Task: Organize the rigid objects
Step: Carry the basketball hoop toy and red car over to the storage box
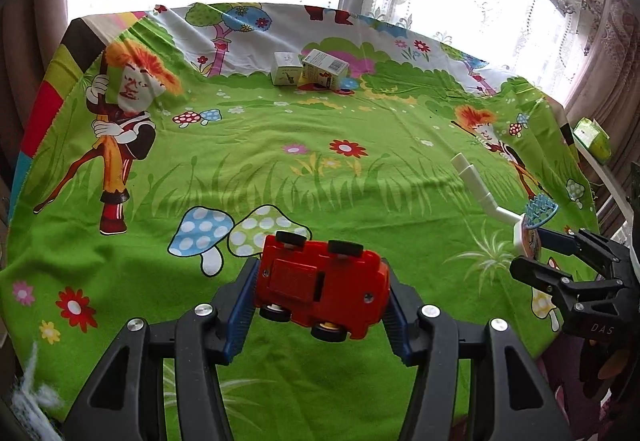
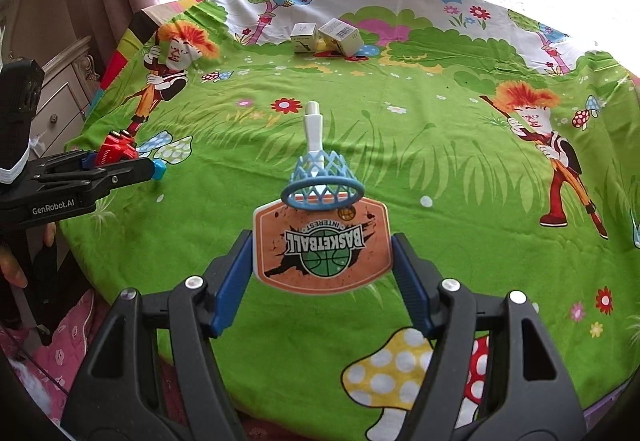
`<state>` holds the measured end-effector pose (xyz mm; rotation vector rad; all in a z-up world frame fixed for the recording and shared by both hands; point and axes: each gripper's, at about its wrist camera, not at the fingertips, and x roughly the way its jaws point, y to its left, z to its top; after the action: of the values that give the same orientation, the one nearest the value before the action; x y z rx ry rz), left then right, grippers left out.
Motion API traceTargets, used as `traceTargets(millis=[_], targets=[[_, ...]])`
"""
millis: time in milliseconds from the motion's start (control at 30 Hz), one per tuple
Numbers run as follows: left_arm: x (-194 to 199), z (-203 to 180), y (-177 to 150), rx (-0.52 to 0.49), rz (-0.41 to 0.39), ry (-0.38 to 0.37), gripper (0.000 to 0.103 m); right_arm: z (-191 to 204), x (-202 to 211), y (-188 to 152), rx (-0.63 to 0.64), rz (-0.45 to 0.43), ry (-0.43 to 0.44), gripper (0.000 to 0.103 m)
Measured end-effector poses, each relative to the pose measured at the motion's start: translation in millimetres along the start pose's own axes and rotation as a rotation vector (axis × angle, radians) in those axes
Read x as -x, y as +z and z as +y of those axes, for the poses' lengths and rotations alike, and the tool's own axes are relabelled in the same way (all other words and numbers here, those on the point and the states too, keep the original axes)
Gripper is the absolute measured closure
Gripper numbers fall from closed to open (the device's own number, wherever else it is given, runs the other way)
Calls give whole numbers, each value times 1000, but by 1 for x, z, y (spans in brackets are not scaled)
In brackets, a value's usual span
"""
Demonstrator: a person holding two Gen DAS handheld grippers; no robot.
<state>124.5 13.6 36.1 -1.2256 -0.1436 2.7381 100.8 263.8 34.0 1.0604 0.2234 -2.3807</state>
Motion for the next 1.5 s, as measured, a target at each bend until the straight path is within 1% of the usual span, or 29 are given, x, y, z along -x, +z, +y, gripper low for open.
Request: traceTargets(millis=[300,600,900,1133,1267,1367,1500], targets=[[2,-35,-18,-76,35,-32,47,-12,29,-23,-31,-12,-20,32],[8,-79,-30,-180,54,-73,47,-29,57,-52,-71,-20,-41,32],[17,-122,-38,-285,61,-108,47,-53,97,-84,-116,-46,-91,32],[20,-153,-46,-352,82,-141,47,-76,122,-107,-167,-56,-137,32],[25,-180,-48,-425,80,-162,47,-89,138,-119,-205,-72,-166,32],[31,-203,-50,-477,75,-191,47,-100,151,-127,-230,-87,-190,32],[36,-236,-54,-554,76,-227,47,-110,171,-140,-251,-102,-240,32]])
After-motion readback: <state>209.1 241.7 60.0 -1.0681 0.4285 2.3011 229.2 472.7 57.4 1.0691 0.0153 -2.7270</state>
